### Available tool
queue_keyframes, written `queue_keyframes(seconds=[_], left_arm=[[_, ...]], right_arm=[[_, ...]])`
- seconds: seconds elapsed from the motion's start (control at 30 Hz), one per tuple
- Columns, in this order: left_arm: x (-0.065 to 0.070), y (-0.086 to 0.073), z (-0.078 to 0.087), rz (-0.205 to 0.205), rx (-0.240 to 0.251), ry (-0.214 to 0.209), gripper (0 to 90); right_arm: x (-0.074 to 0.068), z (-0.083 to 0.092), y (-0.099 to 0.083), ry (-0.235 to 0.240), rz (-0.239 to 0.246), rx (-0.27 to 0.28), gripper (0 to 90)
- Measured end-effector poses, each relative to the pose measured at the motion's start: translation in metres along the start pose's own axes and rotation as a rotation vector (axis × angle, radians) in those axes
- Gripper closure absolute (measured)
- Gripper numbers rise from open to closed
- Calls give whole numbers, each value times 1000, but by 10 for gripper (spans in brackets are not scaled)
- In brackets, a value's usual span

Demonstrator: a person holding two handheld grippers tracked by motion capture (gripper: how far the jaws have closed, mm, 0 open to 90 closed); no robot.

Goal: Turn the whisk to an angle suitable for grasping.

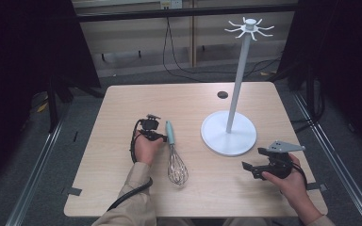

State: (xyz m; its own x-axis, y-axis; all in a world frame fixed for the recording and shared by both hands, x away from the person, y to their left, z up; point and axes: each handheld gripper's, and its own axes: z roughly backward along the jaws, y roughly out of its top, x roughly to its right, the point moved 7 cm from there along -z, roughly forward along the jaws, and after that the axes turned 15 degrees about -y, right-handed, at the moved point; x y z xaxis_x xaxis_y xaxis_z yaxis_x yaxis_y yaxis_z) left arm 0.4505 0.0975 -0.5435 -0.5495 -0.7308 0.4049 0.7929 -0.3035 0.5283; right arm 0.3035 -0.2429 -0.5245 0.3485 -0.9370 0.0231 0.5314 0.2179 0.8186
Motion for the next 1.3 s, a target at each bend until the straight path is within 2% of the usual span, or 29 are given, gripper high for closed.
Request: queue_keyframes(seconds=[0.07, 0.1, 0.2, 0.23, 0.37, 0.4, 0.5, 0.57, 0.63, 0.67, 0.73, 0.87, 0.9, 1.07, 1.3], left_arm=[[0, 1, 3, 8, 1, 5, 738], [0, 2, 4, 13, 1, 5, 696], [1, 6, 12, 35, 10, 15, 671], [2, 8, 15, 35, 10, 24, 622], [7, 11, 23, 56, -16, 28, 586], [9, 13, 24, 70, -18, 25, 554], [14, 15, 25, 85, -28, 23, 544], [18, 16, 24, 98, -47, 21, 517], [19, 17, 22, 106, -45, 23, 512], [21, 17, 19, 118, -61, 19, 509], [23, 17, 15, 139, -64, 13, 509], [24, 17, 10, 143, -81, 6, 509], [25, 17, 7, 160, -84, 7, 509], [25, 17, 1, 172, -91, 10, 509], [26, 11, -13, 213, -130, 14, 552]], right_arm=[[0, 0, 0, -1, -2, 1, 92], [0, 0, 0, -2, -2, 0, 92], [0, 0, 0, -1, 1, -2, 92], [0, 1, 0, -2, 1, -2, 92], [0, 1, 0, -9, -6, -2, 92], [1, 1, 1, -12, -5, -2, 92], [1, 2, 1, -11, -8, -3, 92], [0, 2, 1, -9, -4, 0, 92], [0, 2, 1, -11, -3, 2, 93], [-1, 2, 2, -6, 2, 5, 92], [-1, 2, 2, -7, 4, 4, 92], [-1, 2, 2, -7, 2, 4, 92], [-1, 2, 2, -6, 2, 4, 92], [-1, 2, 1, -4, 4, 2, 93], [-1, 3, 2, -6, -2, 4, 93]])
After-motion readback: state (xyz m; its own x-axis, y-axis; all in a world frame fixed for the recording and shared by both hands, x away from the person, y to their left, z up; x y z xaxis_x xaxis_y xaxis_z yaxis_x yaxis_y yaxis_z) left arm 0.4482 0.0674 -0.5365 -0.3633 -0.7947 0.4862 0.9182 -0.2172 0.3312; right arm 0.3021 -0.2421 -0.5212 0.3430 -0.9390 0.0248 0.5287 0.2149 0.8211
